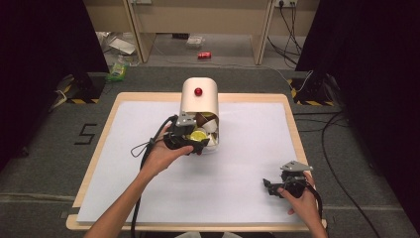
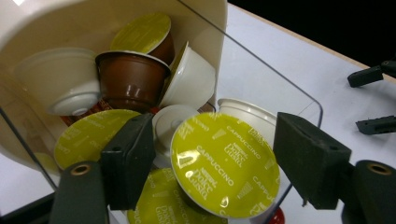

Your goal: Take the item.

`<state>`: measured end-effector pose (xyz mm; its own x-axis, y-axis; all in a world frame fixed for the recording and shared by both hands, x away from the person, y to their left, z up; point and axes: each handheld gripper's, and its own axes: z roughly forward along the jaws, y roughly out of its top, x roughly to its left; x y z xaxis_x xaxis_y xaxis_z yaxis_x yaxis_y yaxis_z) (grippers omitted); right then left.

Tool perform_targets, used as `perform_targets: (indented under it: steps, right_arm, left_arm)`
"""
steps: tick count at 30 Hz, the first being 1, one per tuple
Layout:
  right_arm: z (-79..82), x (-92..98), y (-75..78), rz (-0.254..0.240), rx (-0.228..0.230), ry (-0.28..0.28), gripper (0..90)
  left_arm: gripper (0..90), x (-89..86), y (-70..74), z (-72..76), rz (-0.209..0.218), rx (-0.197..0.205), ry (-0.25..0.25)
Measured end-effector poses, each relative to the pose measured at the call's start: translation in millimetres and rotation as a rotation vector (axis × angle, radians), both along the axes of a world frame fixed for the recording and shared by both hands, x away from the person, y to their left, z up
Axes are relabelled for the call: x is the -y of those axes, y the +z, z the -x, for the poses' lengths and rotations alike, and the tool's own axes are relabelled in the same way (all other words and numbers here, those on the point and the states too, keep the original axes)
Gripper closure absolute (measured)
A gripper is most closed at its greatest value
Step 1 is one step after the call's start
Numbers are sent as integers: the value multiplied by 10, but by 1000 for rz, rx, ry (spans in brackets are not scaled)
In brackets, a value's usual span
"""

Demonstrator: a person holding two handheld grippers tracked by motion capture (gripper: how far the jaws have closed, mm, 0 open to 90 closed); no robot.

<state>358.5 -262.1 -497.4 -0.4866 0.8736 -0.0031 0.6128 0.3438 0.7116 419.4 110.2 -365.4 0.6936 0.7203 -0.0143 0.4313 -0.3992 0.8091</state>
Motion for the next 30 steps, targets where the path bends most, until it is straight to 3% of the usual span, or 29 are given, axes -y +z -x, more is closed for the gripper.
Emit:
perform_targets:
  steps: [8,19,30]
  right_arm:
    - [0,0,0,0,0,0,72]
    - [0,0,0,0,0,0,72]
    - [0,0,0,0,0,0,72]
  left_arm:
    - [375,-18,-27,-31,-8,-28,-3]
    - [402,-27,1,15,-7,-8,-12]
    - [402,-72,148,56,21,14,-19]
